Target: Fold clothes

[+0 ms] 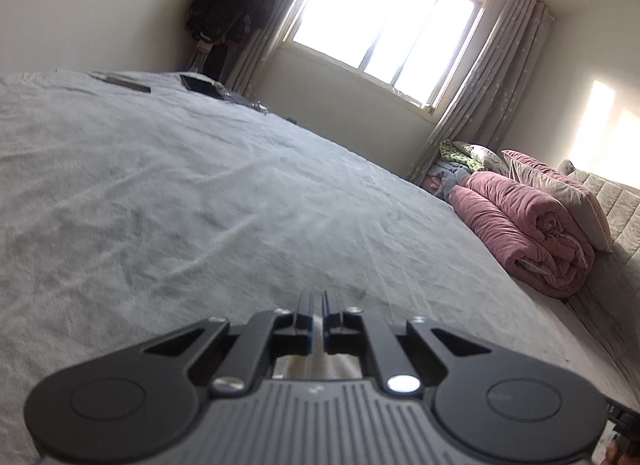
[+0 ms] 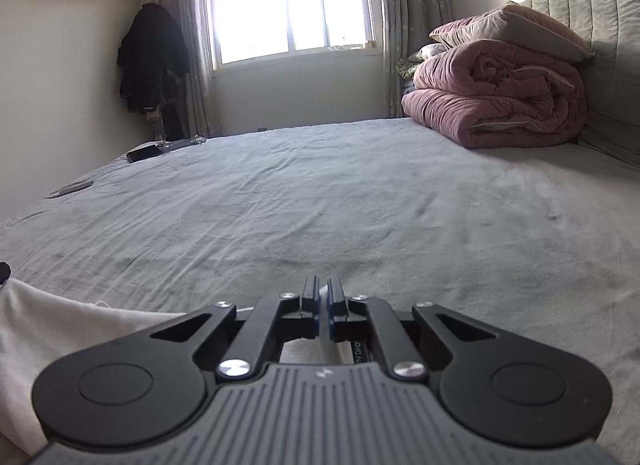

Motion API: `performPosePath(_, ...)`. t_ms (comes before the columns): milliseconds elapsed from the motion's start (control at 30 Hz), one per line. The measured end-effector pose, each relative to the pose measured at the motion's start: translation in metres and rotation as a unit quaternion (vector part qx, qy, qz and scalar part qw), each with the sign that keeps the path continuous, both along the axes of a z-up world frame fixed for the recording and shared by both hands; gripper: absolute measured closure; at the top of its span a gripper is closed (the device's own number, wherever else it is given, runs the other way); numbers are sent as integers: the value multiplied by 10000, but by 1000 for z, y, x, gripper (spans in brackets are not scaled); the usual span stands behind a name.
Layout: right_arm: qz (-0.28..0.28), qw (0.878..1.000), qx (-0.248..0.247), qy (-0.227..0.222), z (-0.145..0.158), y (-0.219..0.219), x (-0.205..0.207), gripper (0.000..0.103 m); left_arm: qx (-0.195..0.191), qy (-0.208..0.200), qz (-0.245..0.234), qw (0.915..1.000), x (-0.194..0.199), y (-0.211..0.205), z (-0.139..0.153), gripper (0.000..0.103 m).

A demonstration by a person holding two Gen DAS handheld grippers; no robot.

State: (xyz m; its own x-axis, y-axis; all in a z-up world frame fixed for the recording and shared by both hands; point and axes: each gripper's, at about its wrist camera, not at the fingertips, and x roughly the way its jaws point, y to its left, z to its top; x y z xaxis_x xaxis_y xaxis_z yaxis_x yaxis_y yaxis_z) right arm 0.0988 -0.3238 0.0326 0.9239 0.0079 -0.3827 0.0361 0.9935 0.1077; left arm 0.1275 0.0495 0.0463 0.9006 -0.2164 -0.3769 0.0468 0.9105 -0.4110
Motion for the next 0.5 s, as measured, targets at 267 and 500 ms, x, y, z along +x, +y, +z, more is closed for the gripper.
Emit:
performPosePath(267, -46, 9989, -168, 434, -8, 5, 7, 94, -98, 417, -131, 9990, 9, 4, -6, 99)
performPosePath(500, 716, 9964, -335, 323, 6, 38, -7, 91, 309, 207, -686, 9969, -4, -23, 2, 97)
